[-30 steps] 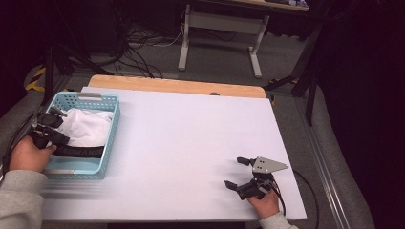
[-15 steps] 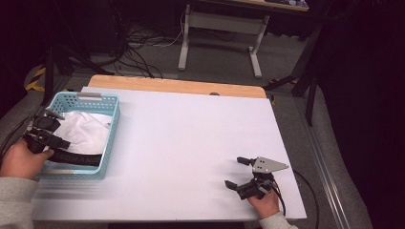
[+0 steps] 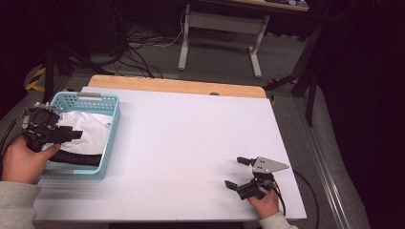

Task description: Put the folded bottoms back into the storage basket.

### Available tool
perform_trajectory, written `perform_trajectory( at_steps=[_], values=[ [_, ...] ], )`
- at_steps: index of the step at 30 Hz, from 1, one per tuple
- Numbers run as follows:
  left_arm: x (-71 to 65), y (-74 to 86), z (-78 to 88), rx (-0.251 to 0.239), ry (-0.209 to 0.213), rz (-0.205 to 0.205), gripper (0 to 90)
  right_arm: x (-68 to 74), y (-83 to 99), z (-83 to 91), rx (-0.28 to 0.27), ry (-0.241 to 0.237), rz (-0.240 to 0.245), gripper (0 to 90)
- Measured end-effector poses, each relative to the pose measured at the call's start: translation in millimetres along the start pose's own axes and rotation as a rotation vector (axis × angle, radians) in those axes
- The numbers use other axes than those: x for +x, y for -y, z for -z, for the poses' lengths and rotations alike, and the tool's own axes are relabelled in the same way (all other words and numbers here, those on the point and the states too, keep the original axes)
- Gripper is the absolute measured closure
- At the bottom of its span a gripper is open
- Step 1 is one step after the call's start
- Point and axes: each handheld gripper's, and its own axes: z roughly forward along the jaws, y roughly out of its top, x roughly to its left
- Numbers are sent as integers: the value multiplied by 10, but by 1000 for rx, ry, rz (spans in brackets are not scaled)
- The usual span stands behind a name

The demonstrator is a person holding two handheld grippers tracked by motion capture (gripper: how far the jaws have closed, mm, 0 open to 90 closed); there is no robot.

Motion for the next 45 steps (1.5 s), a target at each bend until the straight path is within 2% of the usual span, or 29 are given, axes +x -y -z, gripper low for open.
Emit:
perform_trajectory(
  at_steps=[3,5,7,9,10,13,15,18,22,27,32,36,39,43,45],
  values=[
    [-73,-19,38,-40,10,-19,445,0,0,-2,0,-1,1,4],
    [-118,-31,62,-61,33,-36,389,1,0,-2,1,-1,2,4],
    [-160,-43,80,-73,47,-49,369,1,1,-2,0,-1,2,4],
    [-205,-52,97,-87,53,-57,313,0,0,-3,0,-1,1,4],
    [-222,-55,104,-96,56,-61,252,0,0,-3,0,-1,1,4],
    [-263,-63,125,-118,70,-64,211,1,0,-3,0,-2,2,4],
    [-293,-64,140,-139,87,-60,150,1,0,-3,0,-2,2,4],
    [-336,-62,144,-169,117,-68,136,1,0,-3,1,-2,2,4],
    [-396,-60,132,-195,180,-77,110,1,0,-3,0,-2,1,4],
    [-520,-61,126,-237,208,-115,105,2,0,-2,-1,-3,2,4],
    [-727,-60,109,-304,220,-188,94,3,0,-2,0,-4,3,4],
    [-903,-66,66,-335,230,-234,95,3,0,-2,0,-4,3,4],
    [-1059,-67,12,-352,250,-266,93,3,0,-1,-1,-5,3,4],
    [-1221,-64,-59,-351,269,-309,65,3,0,-2,-1,-7,3,4],
    [-1282,-61,-108,-357,293,-309,61,3,0,-1,-2,-7,3,4]
  ],
)
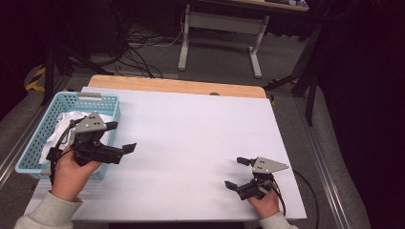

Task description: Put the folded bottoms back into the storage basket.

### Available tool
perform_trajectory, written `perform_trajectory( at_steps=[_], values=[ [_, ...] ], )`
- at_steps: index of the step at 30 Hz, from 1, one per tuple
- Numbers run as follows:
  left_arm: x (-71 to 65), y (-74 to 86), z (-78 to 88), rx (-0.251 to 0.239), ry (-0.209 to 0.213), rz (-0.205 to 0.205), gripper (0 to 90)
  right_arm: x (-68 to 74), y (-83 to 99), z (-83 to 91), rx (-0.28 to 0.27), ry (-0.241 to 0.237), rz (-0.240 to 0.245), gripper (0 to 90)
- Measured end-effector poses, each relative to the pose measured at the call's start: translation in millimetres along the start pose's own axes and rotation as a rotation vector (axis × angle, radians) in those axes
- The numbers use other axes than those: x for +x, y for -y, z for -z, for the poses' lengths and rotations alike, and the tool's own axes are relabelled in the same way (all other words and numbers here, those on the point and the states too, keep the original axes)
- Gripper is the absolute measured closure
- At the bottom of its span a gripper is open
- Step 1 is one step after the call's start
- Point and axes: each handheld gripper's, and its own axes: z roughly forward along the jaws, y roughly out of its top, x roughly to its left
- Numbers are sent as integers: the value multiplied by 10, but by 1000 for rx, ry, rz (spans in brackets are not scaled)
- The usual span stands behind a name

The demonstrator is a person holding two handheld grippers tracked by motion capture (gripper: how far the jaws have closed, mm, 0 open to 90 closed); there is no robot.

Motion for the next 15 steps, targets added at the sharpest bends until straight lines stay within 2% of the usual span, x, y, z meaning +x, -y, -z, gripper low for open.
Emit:
perform_trajectory(
  at_steps=[6,8,9,11,15],
  values=[
    [-120,37,-167,-38,33,-6,57,0,0,1,-1,-1,-1,4],
    [-160,63,-245,-59,62,-3,52,0,0,0,-1,-2,-1,4],
    [-160,63,-245,-59,62,-3,49,0,0,0,-1,-2,-1,4],
    [-177,89,-318,-74,105,-1,45,0,0,2,-1,-3,0,4],
    [-199,124,-415,-69,130,0,35,1,0,2,-2,-4,0,4]
  ],
)
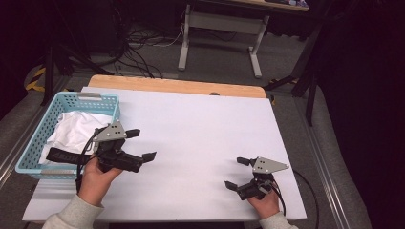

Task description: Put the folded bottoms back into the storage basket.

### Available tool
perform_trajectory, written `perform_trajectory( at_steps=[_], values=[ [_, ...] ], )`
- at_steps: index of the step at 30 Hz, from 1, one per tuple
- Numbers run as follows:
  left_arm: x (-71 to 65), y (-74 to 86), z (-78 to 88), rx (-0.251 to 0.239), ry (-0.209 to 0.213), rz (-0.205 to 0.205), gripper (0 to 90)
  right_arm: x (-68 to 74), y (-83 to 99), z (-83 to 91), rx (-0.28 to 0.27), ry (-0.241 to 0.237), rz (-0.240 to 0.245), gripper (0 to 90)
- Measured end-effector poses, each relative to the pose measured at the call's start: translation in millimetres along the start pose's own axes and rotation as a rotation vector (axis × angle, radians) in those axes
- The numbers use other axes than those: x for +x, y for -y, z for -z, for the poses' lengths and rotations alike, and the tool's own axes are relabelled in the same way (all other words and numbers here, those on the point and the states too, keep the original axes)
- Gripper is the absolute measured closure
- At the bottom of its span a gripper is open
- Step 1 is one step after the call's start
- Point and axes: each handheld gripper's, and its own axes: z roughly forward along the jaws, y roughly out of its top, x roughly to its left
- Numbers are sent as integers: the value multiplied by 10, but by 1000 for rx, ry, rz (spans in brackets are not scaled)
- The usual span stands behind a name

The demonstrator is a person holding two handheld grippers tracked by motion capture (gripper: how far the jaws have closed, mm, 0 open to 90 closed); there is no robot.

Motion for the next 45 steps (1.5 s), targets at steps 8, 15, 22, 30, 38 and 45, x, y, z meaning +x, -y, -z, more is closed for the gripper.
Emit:
perform_trajectory(
  at_steps=[8,15,22,30,38,45],
  values=[
    [-52,142,-206,-31,38,-4,26,1,0,0,0,-3,1,4],
    [-78,274,-354,-41,46,-8,20,2,-1,2,0,-5,2,4],
    [-96,402,-495,-59,52,-29,20,5,-1,0,-2,-7,4,4],
    [-94,529,-629,-36,59,-26,20,9,-2,0,-1,-9,7,4],
    [-61,675,-721,31,68,-7,19,12,-1,1,-1,-13,7,4],
    [-116,681,-747,68,79,-74,18,11,1,3,-1,-19,7,4]
  ],
)
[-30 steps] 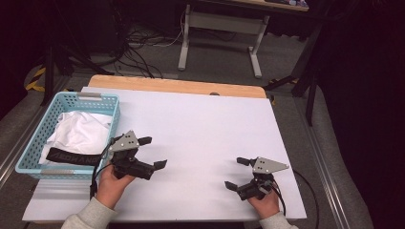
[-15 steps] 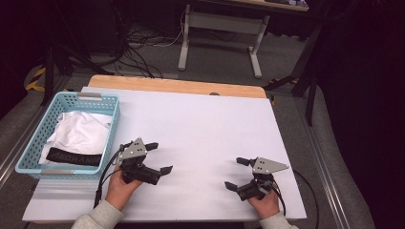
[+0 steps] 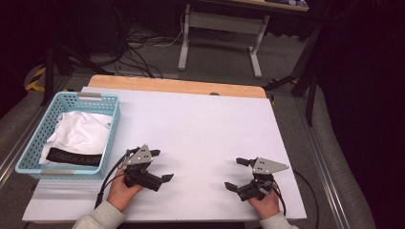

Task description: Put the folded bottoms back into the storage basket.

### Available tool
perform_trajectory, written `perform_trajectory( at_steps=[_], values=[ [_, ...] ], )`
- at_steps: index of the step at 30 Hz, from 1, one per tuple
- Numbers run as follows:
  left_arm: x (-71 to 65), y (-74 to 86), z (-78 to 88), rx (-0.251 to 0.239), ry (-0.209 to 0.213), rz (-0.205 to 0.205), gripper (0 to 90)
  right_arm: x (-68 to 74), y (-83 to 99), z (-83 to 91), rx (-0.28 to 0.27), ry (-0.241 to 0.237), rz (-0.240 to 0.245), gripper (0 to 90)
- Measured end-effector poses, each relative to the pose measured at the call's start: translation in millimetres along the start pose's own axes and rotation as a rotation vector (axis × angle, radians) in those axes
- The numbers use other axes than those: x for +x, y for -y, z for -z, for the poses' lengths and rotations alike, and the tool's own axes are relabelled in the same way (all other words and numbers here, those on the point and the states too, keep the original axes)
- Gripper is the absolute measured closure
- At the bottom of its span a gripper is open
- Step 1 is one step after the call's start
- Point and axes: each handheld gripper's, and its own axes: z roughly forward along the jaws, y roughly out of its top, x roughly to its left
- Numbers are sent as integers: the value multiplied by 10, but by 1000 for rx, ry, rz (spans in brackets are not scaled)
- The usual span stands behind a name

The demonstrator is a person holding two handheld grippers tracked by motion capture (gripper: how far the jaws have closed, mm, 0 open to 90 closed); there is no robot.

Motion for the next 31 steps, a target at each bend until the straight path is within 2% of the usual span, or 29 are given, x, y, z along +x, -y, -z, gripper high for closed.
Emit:
perform_trajectory(
  at_steps=[5,15,18,31],
  values=[
    [29,3,3,-11,5,24,10,3,0,2,0,-2,1,4],
    [43,-3,27,-34,4,39,3,2,1,-3,2,-2,0,4],
    [43,-12,32,-25,-6,37,3,1,1,-1,1,-2,0,4],
    [40,-39,84,-61,-14,20,0,2,0,2,-2,0,0,4]
  ],
)
